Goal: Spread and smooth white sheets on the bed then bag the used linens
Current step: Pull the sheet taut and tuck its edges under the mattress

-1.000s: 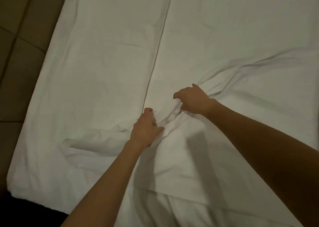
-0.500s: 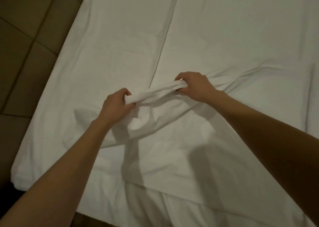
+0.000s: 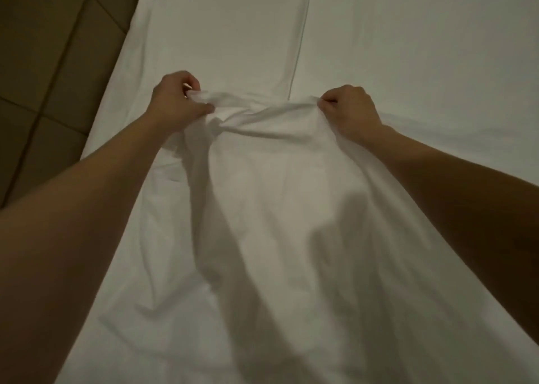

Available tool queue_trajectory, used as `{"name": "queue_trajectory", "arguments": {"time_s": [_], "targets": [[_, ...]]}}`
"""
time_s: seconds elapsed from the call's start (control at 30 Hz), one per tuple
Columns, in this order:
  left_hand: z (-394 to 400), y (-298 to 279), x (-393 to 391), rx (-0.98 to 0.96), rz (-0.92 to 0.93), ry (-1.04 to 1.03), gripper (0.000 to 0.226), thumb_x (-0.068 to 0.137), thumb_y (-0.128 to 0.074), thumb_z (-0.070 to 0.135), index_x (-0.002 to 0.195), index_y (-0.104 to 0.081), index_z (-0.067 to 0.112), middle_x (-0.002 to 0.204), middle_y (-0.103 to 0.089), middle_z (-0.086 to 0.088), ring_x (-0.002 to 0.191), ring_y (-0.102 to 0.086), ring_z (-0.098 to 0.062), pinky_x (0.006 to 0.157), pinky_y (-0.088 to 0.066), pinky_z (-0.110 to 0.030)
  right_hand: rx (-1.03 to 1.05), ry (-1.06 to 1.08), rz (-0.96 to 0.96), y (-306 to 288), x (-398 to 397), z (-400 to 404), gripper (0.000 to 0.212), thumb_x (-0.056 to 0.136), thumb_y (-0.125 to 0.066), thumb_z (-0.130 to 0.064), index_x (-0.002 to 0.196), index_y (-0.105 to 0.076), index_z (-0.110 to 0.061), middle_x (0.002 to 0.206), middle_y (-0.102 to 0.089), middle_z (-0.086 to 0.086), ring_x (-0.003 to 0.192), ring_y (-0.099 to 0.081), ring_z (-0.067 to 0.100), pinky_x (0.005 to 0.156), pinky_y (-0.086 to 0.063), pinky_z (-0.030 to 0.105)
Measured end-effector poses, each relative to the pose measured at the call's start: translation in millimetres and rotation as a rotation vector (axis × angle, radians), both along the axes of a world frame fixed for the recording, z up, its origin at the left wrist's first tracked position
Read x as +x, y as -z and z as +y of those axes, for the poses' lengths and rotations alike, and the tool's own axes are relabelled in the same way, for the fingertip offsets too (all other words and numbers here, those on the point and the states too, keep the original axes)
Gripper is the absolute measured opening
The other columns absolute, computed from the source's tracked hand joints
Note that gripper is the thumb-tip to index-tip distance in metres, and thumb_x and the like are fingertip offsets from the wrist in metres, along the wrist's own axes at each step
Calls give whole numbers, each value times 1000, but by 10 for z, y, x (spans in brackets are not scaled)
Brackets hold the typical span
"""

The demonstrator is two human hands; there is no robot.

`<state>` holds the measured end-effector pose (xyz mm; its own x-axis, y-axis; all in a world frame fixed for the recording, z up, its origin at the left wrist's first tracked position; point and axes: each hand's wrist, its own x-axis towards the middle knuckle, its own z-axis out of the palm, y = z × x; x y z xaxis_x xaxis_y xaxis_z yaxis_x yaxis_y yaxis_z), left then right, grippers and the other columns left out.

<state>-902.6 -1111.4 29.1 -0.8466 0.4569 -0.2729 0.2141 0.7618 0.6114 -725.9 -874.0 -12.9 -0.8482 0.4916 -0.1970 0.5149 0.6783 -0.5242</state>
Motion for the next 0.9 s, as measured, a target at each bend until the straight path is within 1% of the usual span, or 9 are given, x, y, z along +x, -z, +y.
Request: {"name": "queue_trajectory", "arguments": {"time_s": [0.07, 0.17, 0.27, 0.33, 0.43, 0.53, 0.7, 0.8, 0.9], "targets": [[181, 113, -186, -5, 84, -135, 24, 79, -74, 14, 89, -54, 22, 95, -59, 0, 89, -57, -19, 87, -46, -33, -1, 12, -29, 111, -99, 42, 28, 97, -47, -20, 102, -72, -9, 95, -70, 12, 89, -63, 31, 75, -44, 31], [371, 277, -255, -122, 183, -241, 37, 88, -62, 11, 121, -51, 25, 125, -56, 1, 118, -52, -19, 99, -29, -36, -43, 72, -10, 326, -164, 68, 27, 98, -47, -21, 105, -71, -11, 102, -70, 10, 94, -63, 28, 74, -41, 28], [389, 482, -29, -291, 146, 7, 77, 83, -71, 34, 146, -29, 28, 156, -23, -3, 144, -20, -23, 113, -13, -57, -209, 20, -106, 480, -165, 87, 36, 94, -54, -42, 119, -60, -17, 111, -62, 1, 102, -57, 22, 83, -40, 29], [339, 645, 131, -368, 127, 192, 94, 78, -75, 44, 151, -18, 31, 161, -8, -1, 148, -5, -24, 111, -2, -66, -207, -118, -252, 547, -171, 105, 49, 87, -62, -48, 125, -52, -18, 111, -56, 0, 100, -54, 22, 84, -40, 31], [225, 862, 153, -512, 86, 325, 82, 78, -75, 40, 146, -31, 29, 152, -32, -7, 139, -30, -30, 111, -19, -62, -178, -77, -144, 584, -255, 170, 20, 87, -65, -28, 100, -63, -13, 94, -61, 5, 93, -58, 25, 71, -36, 26], [127, 847, -61, -386, 49, 77, 47, 78, -74, 24, 122, -58, 21, 122, -62, -8, 113, -57, -31, 93, -44, -38, -243, -14, -91, 572, -344, 235, 12, 87, -64, -24, 89, -67, -13, 82, -61, 0, 85, -61, 20, 62, -37, 22], [30, 738, -320, -385, 19, 2, 33, 83, -68, 11, 115, -65, 9, 106, -64, -11, 91, -54, -25, 76, -39, -30, -486, 2, -132, 632, -562, 112, 45, 83, -66, -52, 103, -69, -12, 100, -65, -3, 89, -59, 14, 71, -43, 26], [-49, 769, -348, -306, 5, -71, 28, 80, -69, 7, 108, -69, 9, 95, -63, -9, 86, -53, -21, 75, -42, -28, -495, -71, -106, 645, -784, -76, 52, 78, -76, -42, 118, -62, -13, 108, -56, -6, 98, -54, 10, 77, -40, 18], [-36, 710, -444, -27, 89, -376, 23, 82, -53, -1, 82, -69, 16, 85, -68, -4, 76, -61, -12, 78, -50, -27, -525, -131, -9, 609, -999, -272, 37, 75, -78, -23, 108, -63, -15, 100, -61, -3, 87, -58, 12, 61, -41, 7]]}}
